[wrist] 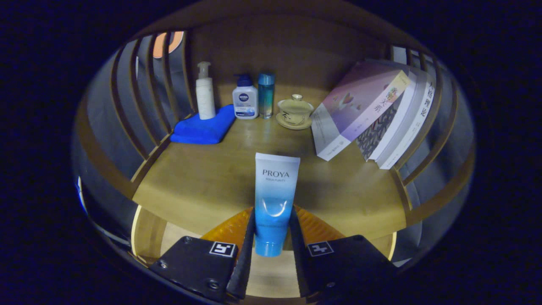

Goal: Pull open the drawer, take out the items inside it, and place them on the countertop above the cabinet.

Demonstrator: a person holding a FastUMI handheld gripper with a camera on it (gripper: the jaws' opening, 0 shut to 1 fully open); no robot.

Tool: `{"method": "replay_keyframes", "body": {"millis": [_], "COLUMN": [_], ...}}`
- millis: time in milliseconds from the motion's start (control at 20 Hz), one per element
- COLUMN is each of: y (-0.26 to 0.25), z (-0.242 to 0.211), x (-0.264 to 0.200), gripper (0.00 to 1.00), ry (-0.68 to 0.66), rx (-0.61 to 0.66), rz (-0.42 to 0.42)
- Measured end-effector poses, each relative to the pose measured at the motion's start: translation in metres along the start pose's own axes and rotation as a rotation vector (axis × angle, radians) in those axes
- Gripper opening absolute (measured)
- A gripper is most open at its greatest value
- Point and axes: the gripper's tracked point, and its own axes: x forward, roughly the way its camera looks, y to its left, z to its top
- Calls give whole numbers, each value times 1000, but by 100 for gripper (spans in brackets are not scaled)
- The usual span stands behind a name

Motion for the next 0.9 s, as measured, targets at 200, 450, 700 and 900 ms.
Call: {"method": "replay_keyframes", "body": {"millis": [200, 450, 700, 900], "y": [-8, -10, -9, 10], "z": [0, 0, 32, 30], "x": [22, 31, 5, -42], "gripper": [48, 48, 72, 95], "ry": [-5, -29, -228, -342], "rx": [37, 60, 94, 52], "rz": [-40, -37, -24, 16]}}
